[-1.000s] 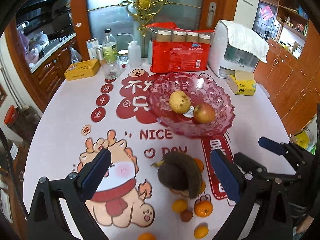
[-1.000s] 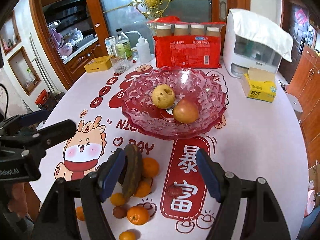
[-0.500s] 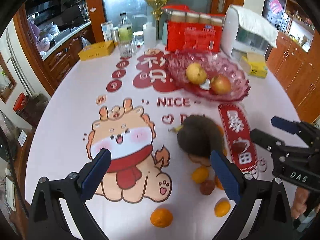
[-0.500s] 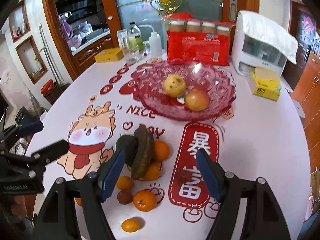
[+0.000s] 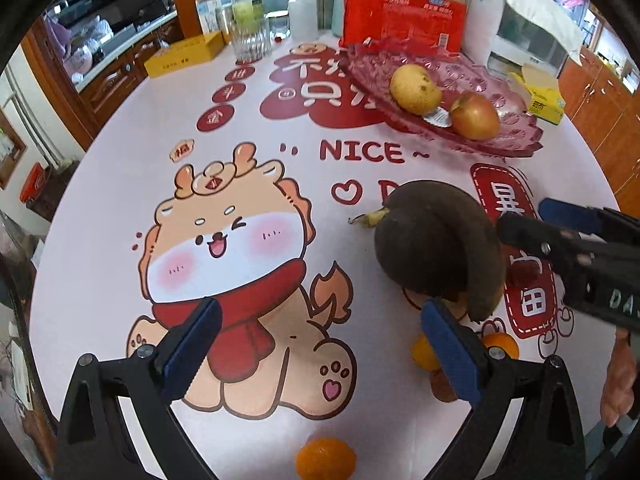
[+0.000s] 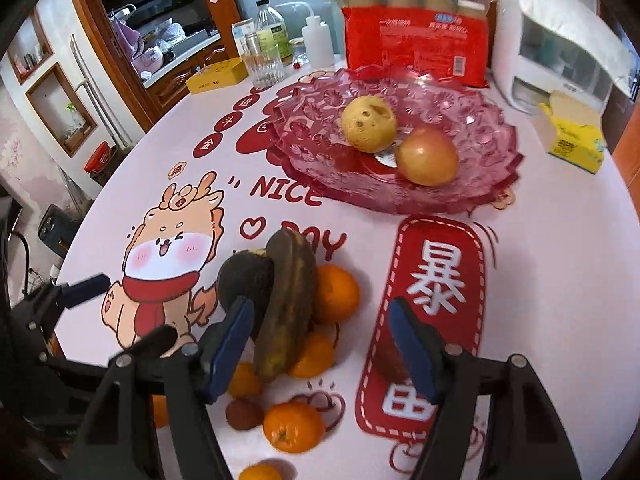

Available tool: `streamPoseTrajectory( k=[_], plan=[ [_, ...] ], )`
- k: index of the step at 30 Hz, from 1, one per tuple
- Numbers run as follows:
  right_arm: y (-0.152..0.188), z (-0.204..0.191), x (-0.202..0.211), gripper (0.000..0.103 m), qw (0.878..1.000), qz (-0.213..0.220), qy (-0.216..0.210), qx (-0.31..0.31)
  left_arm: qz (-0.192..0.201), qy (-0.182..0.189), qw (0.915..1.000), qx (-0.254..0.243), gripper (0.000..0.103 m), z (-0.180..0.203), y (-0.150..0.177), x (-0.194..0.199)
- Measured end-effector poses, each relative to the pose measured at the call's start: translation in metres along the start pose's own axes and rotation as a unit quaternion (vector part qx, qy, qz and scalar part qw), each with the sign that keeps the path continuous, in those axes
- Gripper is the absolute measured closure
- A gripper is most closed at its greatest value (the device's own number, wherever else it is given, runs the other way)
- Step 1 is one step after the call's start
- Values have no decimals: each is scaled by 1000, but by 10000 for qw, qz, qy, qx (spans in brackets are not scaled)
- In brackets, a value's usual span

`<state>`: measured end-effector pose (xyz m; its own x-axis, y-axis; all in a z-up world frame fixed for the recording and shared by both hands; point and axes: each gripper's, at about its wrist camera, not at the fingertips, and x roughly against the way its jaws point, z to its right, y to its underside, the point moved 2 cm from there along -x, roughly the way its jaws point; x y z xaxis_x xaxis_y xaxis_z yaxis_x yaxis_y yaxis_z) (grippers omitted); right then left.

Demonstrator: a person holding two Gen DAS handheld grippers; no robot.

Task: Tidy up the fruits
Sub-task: 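Grasp the brown banana with the right tool while the left tool grasps the avocado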

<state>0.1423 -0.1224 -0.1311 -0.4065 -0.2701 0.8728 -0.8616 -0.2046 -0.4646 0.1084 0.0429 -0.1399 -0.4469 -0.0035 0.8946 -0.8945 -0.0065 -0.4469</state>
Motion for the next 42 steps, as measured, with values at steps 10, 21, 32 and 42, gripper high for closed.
streamPoseTrajectory(
  k=[10, 21, 32, 42],
  plan=[
    [-35, -10, -50, 46, 9967, -509, -198, 600, -260, 90, 9996, 26, 4, 1, -14, -23],
    [-33, -8, -63, 74, 9902, -929, -814, 649, -382, 167, 9991, 61, 4, 4, -29, -38],
    [-14, 23, -17, 74, 9976, -461, -522, 51, -707, 649, 9953, 97, 4, 21, -30, -48],
    [1, 52, 5, 74, 9986, -134, -219, -468, -857, 744, 9935, -93, 22, 57, -43, -66]
  ],
)
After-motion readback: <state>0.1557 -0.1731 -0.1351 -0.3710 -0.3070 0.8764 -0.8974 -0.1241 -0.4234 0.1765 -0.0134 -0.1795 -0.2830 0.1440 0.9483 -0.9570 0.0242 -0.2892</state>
